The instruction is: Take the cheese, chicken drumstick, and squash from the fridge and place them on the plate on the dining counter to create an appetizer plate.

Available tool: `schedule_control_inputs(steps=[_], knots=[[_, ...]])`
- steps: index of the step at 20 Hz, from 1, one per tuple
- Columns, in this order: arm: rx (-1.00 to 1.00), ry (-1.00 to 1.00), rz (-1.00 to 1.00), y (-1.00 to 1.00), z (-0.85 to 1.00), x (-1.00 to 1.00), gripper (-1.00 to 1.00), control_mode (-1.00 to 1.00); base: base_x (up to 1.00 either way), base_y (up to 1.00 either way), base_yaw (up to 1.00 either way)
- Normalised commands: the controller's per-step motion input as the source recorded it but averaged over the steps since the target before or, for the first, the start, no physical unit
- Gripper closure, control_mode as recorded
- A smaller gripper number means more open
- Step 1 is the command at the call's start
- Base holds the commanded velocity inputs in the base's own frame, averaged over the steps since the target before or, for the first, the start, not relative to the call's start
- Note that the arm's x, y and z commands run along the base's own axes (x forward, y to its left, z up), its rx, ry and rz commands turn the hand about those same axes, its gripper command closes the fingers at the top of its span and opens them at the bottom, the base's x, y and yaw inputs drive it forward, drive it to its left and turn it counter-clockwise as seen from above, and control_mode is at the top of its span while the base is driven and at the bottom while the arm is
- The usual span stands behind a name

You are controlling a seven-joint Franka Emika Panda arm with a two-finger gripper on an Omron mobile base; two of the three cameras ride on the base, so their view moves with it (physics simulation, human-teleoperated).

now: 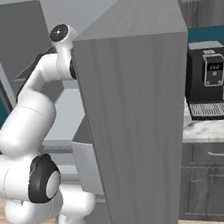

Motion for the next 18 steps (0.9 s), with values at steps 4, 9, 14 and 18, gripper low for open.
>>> schedule_control_inputs(steps=[4, 9, 14, 18], knots=[[0.0, -0.07, 0.0, -0.07, 0.0, 0.25, -1.0, -1.0, 0.0, 0.0, 0.0], [0.0, -0.05, -0.01, 0.0, 0.0, 0.25, -1.0, -1.0, 0.0, 0.0, 0.0], [0.0, -0.07, -0.04, 0.0, 0.0, 0.34, -1.0, -1.0, 0.0, 0.0, 0.0], [0.0, 0.0, -0.08, -0.07, 0.0, 0.33, -1.0, -1.0, 0.0, 0.0, 0.0]])
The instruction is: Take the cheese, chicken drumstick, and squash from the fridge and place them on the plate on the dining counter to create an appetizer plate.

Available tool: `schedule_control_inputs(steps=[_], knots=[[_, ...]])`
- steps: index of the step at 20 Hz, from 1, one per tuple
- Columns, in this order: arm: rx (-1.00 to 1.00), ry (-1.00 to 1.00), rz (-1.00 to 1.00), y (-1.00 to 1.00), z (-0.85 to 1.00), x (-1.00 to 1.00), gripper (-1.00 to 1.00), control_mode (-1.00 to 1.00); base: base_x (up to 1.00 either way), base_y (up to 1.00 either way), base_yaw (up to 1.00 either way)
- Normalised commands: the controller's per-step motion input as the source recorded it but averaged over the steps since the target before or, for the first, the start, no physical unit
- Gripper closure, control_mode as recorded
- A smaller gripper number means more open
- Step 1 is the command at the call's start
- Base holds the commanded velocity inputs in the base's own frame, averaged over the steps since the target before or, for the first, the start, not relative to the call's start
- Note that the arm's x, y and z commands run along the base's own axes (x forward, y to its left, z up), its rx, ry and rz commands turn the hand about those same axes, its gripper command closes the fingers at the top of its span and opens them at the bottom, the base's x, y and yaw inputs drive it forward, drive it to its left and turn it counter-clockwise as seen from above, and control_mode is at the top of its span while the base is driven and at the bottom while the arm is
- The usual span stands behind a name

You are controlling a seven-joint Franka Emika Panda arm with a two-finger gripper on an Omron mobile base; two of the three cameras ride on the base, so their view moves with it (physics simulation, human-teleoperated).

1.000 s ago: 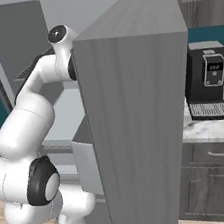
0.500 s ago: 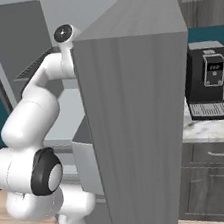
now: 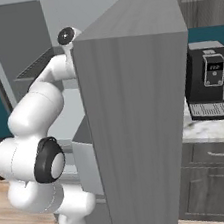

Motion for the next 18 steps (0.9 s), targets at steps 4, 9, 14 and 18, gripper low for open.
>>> schedule_control_inputs(steps=[4, 9, 14, 18], knots=[[0.0, 0.0, -0.08, -0.1, -0.01, 0.31, -1.0, -1.0, 0.0, 0.0, 0.0], [0.0, 0.0, -0.08, -0.12, 0.0, 0.29, -1.0, -1.0, 0.0, 0.0, 0.0], [0.0, 0.04, -0.06, -0.16, -0.04, 0.18, -1.0, -1.0, 0.0, 0.0, 0.0], [0.0, 0.05, -0.05, -0.22, -0.24, 0.01, -1.0, -1.0, 0.0, 0.0, 0.0]])
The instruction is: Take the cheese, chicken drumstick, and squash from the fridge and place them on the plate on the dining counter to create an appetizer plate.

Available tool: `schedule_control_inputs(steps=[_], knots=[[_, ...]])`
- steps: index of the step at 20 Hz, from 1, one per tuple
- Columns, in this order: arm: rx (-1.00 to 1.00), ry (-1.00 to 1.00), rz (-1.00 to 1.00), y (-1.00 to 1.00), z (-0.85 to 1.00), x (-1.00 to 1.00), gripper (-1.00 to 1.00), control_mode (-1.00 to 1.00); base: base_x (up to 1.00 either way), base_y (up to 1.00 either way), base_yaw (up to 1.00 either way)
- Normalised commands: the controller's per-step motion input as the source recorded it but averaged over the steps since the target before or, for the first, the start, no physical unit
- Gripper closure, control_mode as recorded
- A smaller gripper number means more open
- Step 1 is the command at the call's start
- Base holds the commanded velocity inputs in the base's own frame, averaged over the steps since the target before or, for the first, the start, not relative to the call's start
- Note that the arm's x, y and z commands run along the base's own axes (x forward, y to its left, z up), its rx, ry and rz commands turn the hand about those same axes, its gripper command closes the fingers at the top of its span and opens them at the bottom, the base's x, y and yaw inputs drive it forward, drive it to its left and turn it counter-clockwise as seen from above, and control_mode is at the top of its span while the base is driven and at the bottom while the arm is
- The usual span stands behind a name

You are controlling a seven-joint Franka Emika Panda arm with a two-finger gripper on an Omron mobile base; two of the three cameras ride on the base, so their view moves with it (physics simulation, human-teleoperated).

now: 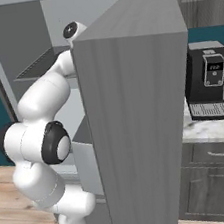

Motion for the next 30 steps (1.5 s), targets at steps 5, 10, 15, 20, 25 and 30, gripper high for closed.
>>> schedule_control_inputs(steps=[5, 10, 15, 20, 25, 30], knots=[[0.0, 0.05, -0.05, -0.05, -0.37, 0.0, -1.0, -1.0, 0.0, 0.0, 0.0], [-0.02, 0.03, -0.05, 0.0, -0.52, 0.0, -1.0, -1.0, 0.0, 0.0, 0.0], [-0.01, 0.0, -0.04, 0.0, -0.53, 0.0, 1.0, -1.0, 0.0, 0.0, 0.0], [0.0, 0.0, -0.06, 0.0, -0.4, 0.0, 1.0, -1.0, 0.0, 0.0, 0.0], [0.0, 0.0, 0.0, 0.0, -0.02, 0.0, 1.0, -1.0, 0.0, 0.0, 0.0], [0.0, 0.0, 0.0, -0.01, 0.0, -0.23, 1.0, -1.0, 0.0, 0.0, 0.0]])
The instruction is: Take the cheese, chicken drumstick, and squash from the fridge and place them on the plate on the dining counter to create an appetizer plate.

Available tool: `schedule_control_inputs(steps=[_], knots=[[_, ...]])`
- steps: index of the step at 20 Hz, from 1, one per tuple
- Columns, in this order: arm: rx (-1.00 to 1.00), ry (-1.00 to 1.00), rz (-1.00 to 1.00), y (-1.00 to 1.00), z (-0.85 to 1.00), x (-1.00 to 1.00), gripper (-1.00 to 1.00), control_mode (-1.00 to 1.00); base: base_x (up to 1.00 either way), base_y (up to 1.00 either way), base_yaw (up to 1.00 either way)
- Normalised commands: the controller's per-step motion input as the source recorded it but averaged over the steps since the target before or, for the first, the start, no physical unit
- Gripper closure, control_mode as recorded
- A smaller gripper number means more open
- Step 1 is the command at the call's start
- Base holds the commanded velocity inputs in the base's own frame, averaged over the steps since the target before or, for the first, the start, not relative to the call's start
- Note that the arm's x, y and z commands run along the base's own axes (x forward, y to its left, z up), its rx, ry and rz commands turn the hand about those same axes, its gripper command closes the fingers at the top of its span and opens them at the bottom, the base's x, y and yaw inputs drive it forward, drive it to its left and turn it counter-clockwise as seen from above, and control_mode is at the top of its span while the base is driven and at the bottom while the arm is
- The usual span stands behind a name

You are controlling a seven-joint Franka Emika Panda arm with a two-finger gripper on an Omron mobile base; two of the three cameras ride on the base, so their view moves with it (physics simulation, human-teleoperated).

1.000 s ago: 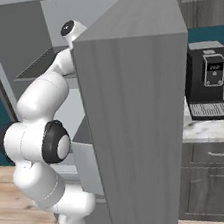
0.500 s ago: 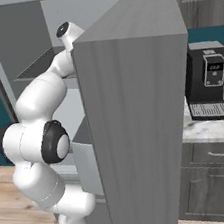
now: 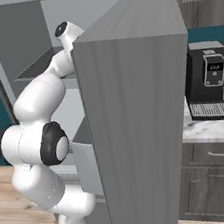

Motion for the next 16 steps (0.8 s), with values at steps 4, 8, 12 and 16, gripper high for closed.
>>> schedule_control_inputs(steps=[4, 8, 12, 16], knots=[[0.0, -0.02, 0.01, 0.0, -0.01, -0.77, 1.0, -1.0, 0.0, 0.0, 0.0], [0.0, -0.02, 0.03, 0.01, -0.07, -0.91, 1.0, -1.0, 0.0, 0.0, 0.0], [0.0, -0.13, 0.02, 0.08, 0.0, -1.0, 1.0, -1.0, 0.0, 0.0, 0.0], [0.0, -0.12, 0.04, 0.08, 0.05, -1.0, 1.0, -1.0, 0.0, 0.0, 0.0]])
